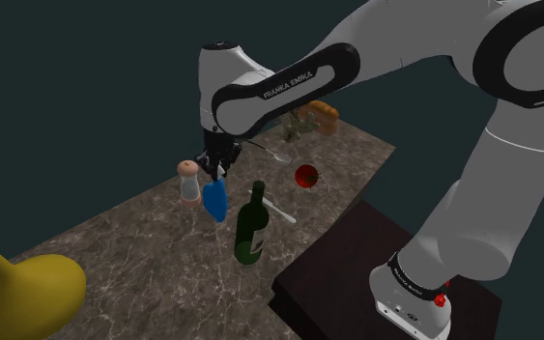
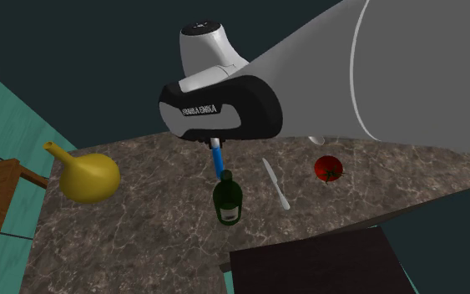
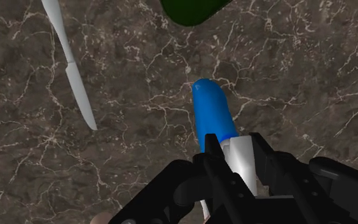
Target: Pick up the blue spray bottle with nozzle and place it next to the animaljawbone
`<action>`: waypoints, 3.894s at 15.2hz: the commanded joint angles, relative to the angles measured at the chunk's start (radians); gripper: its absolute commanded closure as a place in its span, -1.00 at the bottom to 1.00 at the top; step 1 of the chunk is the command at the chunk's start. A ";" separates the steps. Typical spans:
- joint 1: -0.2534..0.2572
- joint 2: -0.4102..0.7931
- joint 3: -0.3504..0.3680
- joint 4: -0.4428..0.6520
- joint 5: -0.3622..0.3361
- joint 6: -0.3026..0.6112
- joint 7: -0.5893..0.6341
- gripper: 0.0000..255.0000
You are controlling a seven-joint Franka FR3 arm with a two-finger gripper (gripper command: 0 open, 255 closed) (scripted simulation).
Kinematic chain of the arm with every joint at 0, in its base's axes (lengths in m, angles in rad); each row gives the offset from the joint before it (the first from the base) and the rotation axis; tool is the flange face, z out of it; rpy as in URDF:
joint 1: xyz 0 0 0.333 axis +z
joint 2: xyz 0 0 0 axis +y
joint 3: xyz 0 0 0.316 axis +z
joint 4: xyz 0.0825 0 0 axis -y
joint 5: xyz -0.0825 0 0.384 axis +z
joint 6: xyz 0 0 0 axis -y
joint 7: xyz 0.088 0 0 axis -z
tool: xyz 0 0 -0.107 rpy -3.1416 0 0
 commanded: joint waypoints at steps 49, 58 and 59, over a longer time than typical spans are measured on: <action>-0.003 -0.112 0.012 0.546 0.043 -0.654 -0.026 1.00; -0.096 -0.159 -0.064 0.483 0.059 -0.635 -0.194 1.00; -0.109 -0.162 -0.075 0.475 0.060 -0.631 -0.218 1.00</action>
